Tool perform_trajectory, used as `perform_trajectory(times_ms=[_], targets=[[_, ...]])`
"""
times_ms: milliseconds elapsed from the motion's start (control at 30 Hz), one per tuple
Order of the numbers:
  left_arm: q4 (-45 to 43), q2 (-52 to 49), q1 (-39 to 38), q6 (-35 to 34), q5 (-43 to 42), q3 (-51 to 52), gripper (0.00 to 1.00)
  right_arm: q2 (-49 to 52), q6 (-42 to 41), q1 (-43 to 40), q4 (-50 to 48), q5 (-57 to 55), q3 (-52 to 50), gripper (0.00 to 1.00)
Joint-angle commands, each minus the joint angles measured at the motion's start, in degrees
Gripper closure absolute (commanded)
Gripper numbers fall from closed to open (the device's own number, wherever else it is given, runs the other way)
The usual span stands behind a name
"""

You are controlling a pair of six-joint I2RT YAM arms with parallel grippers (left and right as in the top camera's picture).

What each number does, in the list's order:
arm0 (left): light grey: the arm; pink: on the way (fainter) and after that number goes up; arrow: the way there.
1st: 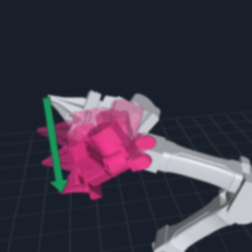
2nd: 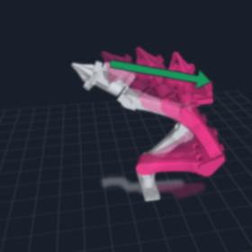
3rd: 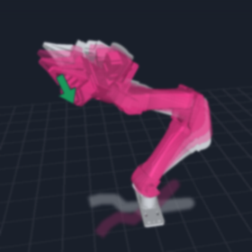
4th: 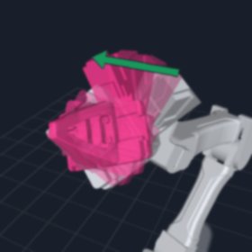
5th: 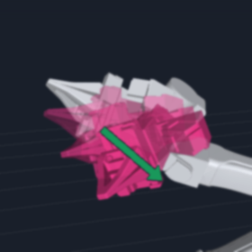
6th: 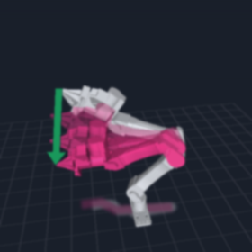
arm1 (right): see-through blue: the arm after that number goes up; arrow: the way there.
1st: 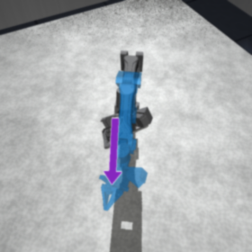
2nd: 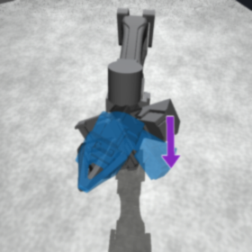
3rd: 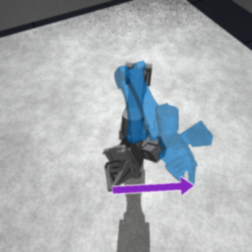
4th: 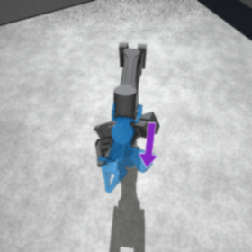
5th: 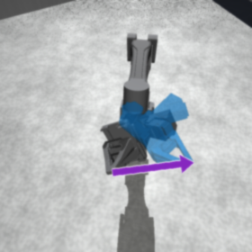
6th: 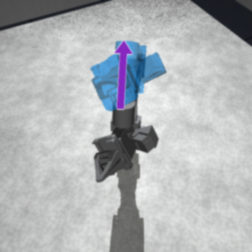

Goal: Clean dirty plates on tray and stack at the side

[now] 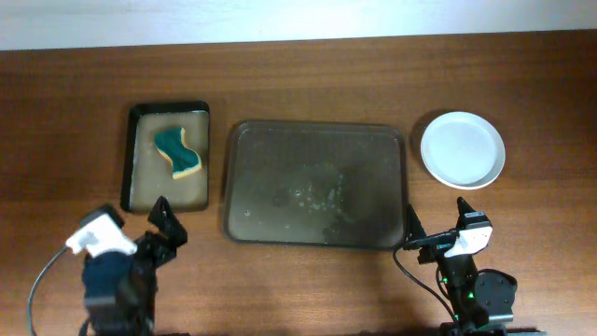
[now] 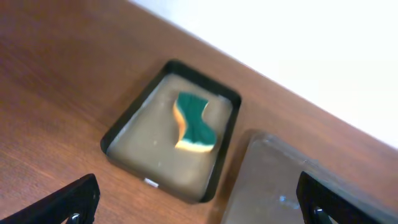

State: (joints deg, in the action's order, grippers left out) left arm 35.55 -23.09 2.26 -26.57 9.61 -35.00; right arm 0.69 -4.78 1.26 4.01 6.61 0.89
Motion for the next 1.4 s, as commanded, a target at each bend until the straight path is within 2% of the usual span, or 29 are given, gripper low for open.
perform_trajectory(times_ms=[0, 333, 733, 1033, 1233, 1367], targets=[[0.1, 6.6, -0.1, 0.6, -0.8, 1.4, 0.01, -0.4, -0.7, -0.2, 0.0, -0.7, -0.6, 0.02], [-0.1, 15.1, -0.1, 0.5, -1.3, 9.2, 0.01, -0.4, -0.7, -0.2, 0.0, -0.7, -0.6, 0.02], [-21.8, 21.6, -0.1, 0.6, -3.9, 18.7, 0.01, -0.4, -0.7, -0.2, 0.0, -0.7, -0.6, 0.02], [-30.6, 22.8, -0.1, 0.8, -4.5, 27.8, 0.01, -0.4, -0.6, -0.3, 0.0, -0.7, -0.6, 0.02], [-39.6, 22.8, -0.1, 7.7, -4.9, 33.4, 0.00, -0.4, -0.7, -0.2, 0.0, -0.7, -0.6, 0.02], [-41.6, 22.8, -0.1, 11.7, -4.9, 34.5, 0.00, -0.4, -0.7, -0.2, 0.0, -0.7, -0.6, 0.02]])
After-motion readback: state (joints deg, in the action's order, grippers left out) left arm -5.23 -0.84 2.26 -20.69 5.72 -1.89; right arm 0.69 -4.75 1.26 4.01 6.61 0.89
